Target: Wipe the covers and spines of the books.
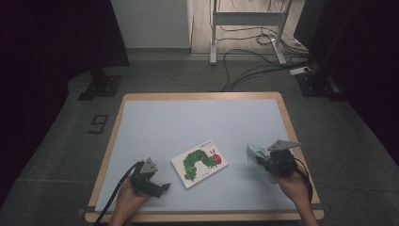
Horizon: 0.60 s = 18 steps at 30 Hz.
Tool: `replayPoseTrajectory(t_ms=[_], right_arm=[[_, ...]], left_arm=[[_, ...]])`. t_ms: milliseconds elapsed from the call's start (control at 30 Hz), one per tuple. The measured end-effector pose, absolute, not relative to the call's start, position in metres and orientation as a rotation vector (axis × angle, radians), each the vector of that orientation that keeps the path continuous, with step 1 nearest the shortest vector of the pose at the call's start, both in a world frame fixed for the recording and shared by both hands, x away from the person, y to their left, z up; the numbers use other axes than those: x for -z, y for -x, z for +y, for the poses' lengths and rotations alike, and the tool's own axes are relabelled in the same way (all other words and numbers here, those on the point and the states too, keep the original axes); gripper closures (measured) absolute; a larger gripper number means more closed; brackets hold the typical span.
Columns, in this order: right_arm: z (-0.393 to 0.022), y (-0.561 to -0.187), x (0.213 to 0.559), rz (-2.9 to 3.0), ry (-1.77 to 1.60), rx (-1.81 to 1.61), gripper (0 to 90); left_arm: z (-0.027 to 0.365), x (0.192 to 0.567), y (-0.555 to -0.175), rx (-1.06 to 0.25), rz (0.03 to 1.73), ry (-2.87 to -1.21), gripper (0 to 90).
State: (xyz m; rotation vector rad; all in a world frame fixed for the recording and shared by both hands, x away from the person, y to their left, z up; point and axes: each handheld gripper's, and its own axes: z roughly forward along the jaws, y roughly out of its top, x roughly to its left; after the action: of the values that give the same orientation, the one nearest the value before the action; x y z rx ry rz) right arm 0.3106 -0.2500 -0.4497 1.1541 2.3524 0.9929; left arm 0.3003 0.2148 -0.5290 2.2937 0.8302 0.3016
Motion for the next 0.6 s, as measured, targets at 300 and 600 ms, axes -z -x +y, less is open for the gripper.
replayPoseTrajectory(t_ms=[300, 600], right_arm=[[-0.230, -0.320, 0.444, 2.373, -1.105, -1.038, 77.2], [-0.208, -0.330, 0.442, 2.397, -1.058, -1.060, 77.1]], left_arm=[[0.215, 0.529, -0.300, -0.302, 0.830, -2.294, 0.0], [0.215, 0.529, -0.300, -0.301, 0.829, -2.294, 0.0]])
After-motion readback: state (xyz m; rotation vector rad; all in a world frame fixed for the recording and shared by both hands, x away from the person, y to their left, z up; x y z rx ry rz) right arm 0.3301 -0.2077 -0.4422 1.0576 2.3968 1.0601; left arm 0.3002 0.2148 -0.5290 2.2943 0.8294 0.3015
